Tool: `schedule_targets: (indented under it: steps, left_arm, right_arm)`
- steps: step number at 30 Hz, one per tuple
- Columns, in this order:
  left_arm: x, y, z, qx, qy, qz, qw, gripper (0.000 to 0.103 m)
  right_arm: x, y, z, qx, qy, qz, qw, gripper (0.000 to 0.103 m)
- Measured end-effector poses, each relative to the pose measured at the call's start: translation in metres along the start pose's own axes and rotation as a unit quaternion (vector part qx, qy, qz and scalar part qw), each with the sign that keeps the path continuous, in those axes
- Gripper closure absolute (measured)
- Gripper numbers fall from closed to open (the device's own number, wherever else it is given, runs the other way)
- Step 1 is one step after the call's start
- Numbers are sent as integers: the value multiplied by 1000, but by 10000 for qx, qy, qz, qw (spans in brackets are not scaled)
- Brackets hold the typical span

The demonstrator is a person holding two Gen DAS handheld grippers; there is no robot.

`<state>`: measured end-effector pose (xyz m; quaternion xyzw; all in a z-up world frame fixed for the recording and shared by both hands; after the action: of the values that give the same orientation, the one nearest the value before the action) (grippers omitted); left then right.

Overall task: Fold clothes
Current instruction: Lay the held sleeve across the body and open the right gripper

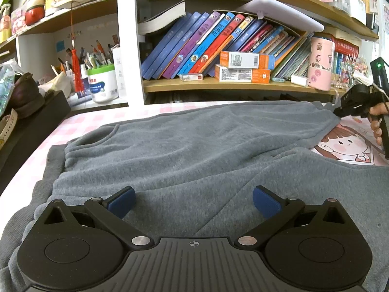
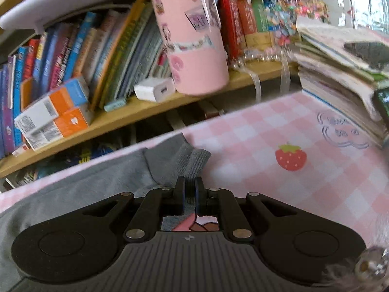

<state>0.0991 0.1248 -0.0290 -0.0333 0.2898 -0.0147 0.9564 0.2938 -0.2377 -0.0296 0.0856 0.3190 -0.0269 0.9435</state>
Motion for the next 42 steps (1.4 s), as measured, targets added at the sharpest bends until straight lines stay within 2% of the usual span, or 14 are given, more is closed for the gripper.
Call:
schedule_targets:
  steps: [2, 3, 4, 6, 11, 16, 21, 26, 32, 38, 42]
  left_arm:
    - [0, 0, 0, 2, 1, 0, 10000, 0]
    - [0, 0, 0, 3, 2, 0, 10000, 0]
    - [0, 0, 0, 3, 2, 0, 10000, 0]
    - [0, 0, 0, 8, 2, -2, 10000, 0]
    - [0, 2, 0, 20, 1, -5, 10000, 0]
    - [1, 1, -1, 18, -5, 5, 10000, 0]
    - [2, 2, -1, -34, 27, -15, 10000, 0]
    - [5, 4, -1, -119, 119, -4, 9999, 0]
    - [-2, 9, -7, -130, 223, 241, 9994, 0]
    - [-34, 24, -29, -7, 238, 855, 9961, 0]
    - [-69, 45, -44, -440, 100, 1108, 9928, 0]
  right_arm:
    - [3, 0, 0, -6, 10, -28, 10000, 94]
    - [2, 0, 0, -22, 16, -65, 10000, 89]
    - [1, 0, 1, -31, 30, -116, 9999, 79]
    - [-6, -1, 0, -18, 29, -153, 9999, 66]
    - [-45, 5, -12, -239, 15, 205, 9995, 65]
    - [-107, 21, -48, -1103, -134, 798, 9906, 58]
    - [-164, 35, -97, -1996, -211, 1133, 9731, 58]
    - [-206, 37, -140, -2713, -287, 1090, 9559, 58]
    - [-229, 18, -157, -2650, -239, 1201, 9564, 59]
    - [-240, -4, -163, -2387, -222, 1281, 9623, 60]
    - [-235, -5, -169, -2392, -11, 1448, 9601, 65]
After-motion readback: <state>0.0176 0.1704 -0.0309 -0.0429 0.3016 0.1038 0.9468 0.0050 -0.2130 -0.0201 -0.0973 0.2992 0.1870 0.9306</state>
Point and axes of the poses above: each gripper's, at about its wrist camera, not at the fingertips, and x roughly the way its jaws point, y to its left, z to its top, the point moved 4 cm from there along x, roughly the way its jaws point, and after that the axes turned 7 degrees about -x, right-handed, at the moved point
